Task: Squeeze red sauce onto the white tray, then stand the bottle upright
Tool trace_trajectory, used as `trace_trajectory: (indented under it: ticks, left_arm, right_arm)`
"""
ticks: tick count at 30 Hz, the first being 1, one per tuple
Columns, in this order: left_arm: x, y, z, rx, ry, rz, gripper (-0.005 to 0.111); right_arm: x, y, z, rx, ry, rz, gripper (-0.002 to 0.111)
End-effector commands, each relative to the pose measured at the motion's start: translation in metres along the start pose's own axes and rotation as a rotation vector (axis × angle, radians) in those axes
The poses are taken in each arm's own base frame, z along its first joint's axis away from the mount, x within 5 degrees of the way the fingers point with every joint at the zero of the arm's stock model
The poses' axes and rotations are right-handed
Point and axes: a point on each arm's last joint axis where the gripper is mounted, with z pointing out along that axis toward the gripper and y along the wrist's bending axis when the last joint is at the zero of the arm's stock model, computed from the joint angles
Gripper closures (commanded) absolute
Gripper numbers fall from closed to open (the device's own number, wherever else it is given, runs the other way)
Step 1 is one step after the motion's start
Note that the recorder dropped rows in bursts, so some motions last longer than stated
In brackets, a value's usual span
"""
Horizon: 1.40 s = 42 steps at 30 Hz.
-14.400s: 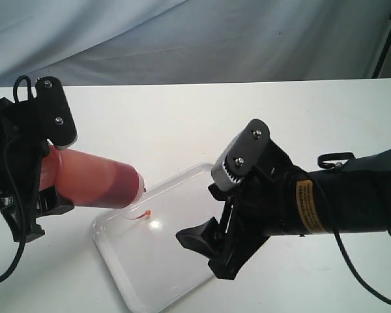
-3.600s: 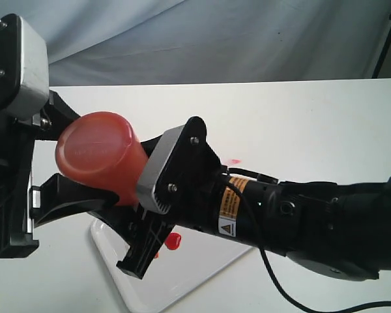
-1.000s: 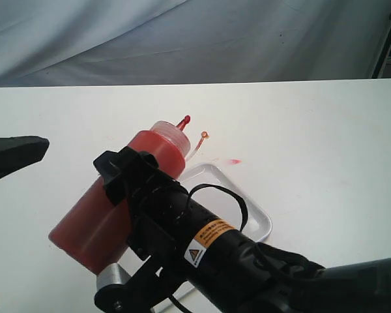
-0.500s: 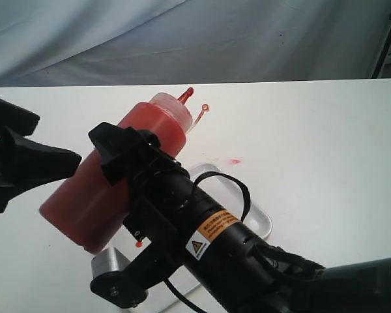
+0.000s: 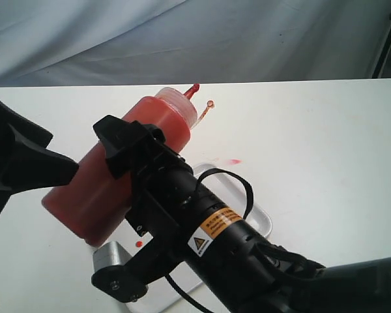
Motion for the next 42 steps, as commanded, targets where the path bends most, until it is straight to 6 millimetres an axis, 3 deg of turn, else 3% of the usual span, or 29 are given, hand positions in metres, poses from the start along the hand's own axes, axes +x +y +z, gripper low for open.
trace_trajectory:
  ticks: [1, 4, 11, 16, 22, 36, 39, 42]
  left_arm:
    - [-0.002, -0.001, -0.003, -0.001, -0.020, -0.001, 0.052]
    - [-0.003, -0.003, -0.004, 0.016, -0.025, -0.022, 0.047]
    - [-0.001, -0.004, -0.003, 0.026, -0.011, -0.039, 0.002]
    - [0.003, -0.006, 0.003, 0.081, 0.067, -0.046, 0.002]
    - [-0.003, 0.011, 0.041, 0.098, 0.141, -0.043, 0.002]
    - [-0.005, 0.017, 0.068, 0.160, 0.171, -0.078, 0.003]
    - [-0.006, 0.017, 0.071, 0.168, 0.167, -0.093, 0.011]
    - [-0.006, 0.019, 0.077, 0.174, 0.179, -0.103, 0.039]
  right_arm:
    - [0.005, -0.012, 0.001, 0.091, 0.009, -0.033, 0.108]
    - [0.003, -0.013, 0.001, 0.098, -0.002, -0.043, 0.108]
    - [0.003, -0.014, 0.001, 0.110, -0.007, -0.050, 0.108]
    - [0.003, -0.015, 0.000, 0.127, -0.006, -0.053, 0.108]
    - [0.000, -0.017, 0.000, 0.147, -0.036, -0.075, 0.108]
    - [-0.004, -0.019, -0.001, 0.169, -0.072, -0.099, 0.108]
    - [-0.004, -0.019, -0.001, 0.169, -0.072, -0.099, 0.108]
    - [-0.004, -0.019, -0.001, 0.169, -0.072, -0.099, 0.108]
